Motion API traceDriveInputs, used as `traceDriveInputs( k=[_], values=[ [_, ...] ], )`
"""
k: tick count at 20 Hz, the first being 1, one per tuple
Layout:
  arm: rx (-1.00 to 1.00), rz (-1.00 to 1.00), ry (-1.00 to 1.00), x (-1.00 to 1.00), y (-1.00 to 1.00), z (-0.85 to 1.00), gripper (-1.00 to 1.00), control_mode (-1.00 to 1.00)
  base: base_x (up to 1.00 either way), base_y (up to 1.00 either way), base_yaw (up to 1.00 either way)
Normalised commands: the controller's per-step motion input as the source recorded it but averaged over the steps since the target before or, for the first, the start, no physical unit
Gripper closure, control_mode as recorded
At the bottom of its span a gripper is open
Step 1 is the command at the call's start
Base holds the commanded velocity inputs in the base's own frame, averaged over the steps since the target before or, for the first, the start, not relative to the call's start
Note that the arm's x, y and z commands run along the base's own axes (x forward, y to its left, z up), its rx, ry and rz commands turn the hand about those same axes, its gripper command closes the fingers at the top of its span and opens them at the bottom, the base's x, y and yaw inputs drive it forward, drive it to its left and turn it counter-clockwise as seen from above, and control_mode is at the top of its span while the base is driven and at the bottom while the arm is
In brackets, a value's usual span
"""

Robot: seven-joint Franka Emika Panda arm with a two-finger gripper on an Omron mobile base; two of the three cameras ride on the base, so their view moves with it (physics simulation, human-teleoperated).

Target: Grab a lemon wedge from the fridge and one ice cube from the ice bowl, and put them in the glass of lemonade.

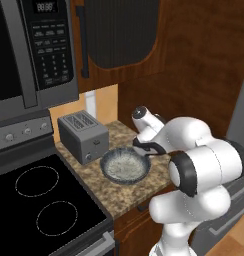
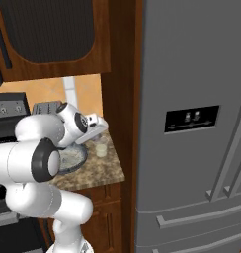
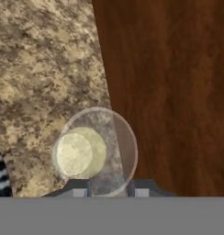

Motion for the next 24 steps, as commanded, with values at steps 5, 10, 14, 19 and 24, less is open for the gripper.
traceDriveInputs(
  k=[5,10,14,19,24],
  values=[
    [-0.03,-0.01,0.0,0.18,0.0,-0.25,1.0,-1.0,0.0,0.0,0.0],
    [-0.01,-0.03,0.0,0.02,0.0,-0.02,1.0,-1.0,0.0,0.0,0.0],
    [0.0,-0.04,0.0,0.0,0.0,0.1,-1.0,-1.0,0.0,0.0,0.0],
    [0.0,-0.03,0.0,0.0,0.0,0.13,-1.0,-1.0,0.0,0.0,0.0],
    [-0.01,-0.05,0.0,0.0,0.0,0.24,-1.0,-1.0,0.0,0.0,0.0]
  ],
)
